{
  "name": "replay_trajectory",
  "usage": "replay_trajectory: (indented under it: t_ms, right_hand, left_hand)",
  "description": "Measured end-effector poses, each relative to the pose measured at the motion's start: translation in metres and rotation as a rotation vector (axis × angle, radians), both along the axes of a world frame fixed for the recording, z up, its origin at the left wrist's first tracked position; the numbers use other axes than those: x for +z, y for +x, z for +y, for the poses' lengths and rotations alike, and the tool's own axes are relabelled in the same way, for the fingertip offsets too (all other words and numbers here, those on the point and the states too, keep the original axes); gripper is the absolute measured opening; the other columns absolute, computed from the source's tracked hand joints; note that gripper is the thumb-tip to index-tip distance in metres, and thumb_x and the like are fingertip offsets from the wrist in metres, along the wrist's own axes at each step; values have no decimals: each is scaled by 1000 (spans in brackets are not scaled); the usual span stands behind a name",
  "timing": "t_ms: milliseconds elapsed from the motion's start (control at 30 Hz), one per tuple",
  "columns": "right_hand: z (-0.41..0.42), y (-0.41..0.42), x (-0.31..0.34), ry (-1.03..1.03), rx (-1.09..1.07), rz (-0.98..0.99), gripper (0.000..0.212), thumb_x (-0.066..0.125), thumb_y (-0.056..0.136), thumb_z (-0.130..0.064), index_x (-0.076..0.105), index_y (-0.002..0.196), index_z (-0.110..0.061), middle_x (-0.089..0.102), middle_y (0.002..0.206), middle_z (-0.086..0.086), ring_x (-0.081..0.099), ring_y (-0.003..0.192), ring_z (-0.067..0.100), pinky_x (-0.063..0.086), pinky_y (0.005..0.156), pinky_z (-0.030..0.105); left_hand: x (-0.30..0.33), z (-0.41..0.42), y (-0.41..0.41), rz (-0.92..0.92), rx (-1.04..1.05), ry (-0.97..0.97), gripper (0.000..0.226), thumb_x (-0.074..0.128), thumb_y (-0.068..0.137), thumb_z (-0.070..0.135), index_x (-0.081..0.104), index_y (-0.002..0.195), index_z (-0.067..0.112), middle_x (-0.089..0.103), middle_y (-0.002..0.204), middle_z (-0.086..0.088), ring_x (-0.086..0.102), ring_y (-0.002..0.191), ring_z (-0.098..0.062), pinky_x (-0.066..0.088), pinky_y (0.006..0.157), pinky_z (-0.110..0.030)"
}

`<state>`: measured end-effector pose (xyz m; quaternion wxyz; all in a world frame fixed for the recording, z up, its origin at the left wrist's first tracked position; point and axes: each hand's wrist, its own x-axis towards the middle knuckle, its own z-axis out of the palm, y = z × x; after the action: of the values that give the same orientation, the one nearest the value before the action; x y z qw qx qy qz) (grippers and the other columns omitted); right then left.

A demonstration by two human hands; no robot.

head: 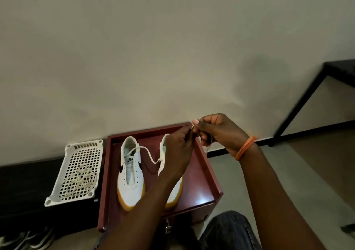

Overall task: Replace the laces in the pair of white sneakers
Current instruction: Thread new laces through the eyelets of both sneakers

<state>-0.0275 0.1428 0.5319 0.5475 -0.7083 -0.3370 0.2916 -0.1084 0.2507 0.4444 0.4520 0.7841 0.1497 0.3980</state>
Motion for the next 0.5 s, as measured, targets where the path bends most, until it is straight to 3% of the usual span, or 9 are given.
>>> replay_trajectory:
  t_ms: [167,267,400,500]
  right_hand:
    - [-14,-15,33,35,-7,-37,31,58,97,-30,69,79,-6,55,54,2,55,55,20,48,62,33]
    - [-19,-21,48,64,3,-91,25,59,96,-25,72,91,-3,63,61,5,60,60,20,50,60,27]
    - [-19,-26,64,158,-32,-57,15,60,95,-11,63,109,-5,74,80,15,67,64,22,52,57,25]
    - [-14,-25,58,241,-6,7,17,64,91,-9,63,105,1,74,89,19,72,76,30,56,67,29]
  left_hand:
    - [46,-1,-5,-124,-22,11,24,52,95,30,74,93,21,69,70,3,63,53,-20,52,51,-43]
    - [69,1,-10,-159,-30,12,18,56,95,25,74,101,26,70,72,1,64,54,-22,53,53,-41]
    - [75,5,-14,-29,-71,-81,27,55,97,11,76,80,12,64,55,3,61,47,-18,48,48,-29]
    - [58,3,-18,70,-188,-204,30,55,99,15,75,77,10,68,58,2,63,47,-23,48,46,-29]
